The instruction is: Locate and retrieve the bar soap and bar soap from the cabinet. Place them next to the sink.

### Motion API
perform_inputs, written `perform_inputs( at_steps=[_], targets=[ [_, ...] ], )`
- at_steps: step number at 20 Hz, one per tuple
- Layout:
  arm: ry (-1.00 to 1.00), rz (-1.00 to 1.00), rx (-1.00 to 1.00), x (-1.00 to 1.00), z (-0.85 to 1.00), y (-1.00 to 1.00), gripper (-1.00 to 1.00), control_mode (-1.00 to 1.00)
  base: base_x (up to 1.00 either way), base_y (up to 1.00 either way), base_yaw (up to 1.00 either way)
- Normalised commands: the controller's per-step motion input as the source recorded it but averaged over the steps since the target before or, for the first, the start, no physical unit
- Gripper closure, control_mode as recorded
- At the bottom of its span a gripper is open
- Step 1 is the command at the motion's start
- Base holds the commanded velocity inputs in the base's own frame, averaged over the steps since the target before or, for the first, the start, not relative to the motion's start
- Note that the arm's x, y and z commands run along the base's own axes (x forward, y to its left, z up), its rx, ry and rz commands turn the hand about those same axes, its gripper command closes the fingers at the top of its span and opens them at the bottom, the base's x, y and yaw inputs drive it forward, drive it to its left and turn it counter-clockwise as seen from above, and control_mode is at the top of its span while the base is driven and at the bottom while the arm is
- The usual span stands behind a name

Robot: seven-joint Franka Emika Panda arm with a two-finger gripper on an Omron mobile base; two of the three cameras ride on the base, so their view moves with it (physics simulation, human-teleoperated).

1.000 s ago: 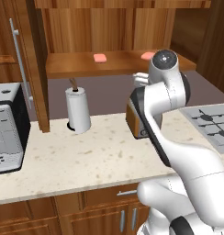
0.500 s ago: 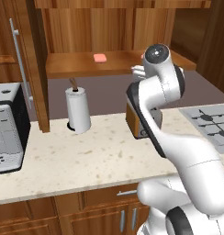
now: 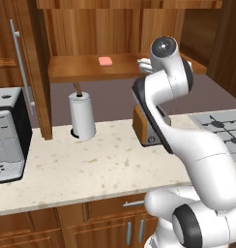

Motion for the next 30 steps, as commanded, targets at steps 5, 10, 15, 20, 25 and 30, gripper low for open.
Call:
perform_inputs(
  at_steps=[5, 10, 15, 20, 25, 30],
  targets=[
    [-0.01, 0.00, 0.00, 0.40, 0.07, -0.09, -1.00, -1.00, 0.00, 0.00, 0.00],
    [0.00, 0.00, 0.00, 0.44, 0.03, -0.08, -1.00, -1.00, 0.00, 0.00, 0.00],
    [0.01, 0.00, -0.03, 0.41, 0.11, -0.09, -1.00, -1.00, 0.00, 0.00, 0.00],
    [0.04, 0.00, -0.04, 0.54, 0.07, -0.07, -1.00, -1.00, 0.00, 0.00, 0.00],
    [0.09, 0.00, -0.04, 0.58, 0.00, -0.10, -1.00, -1.00, 0.00, 0.00, 0.00],
    [0.04, 0.00, -0.02, 0.58, 0.04, -0.11, -1.00, -1.00, 0.00, 0.00, 0.00]
  ],
)
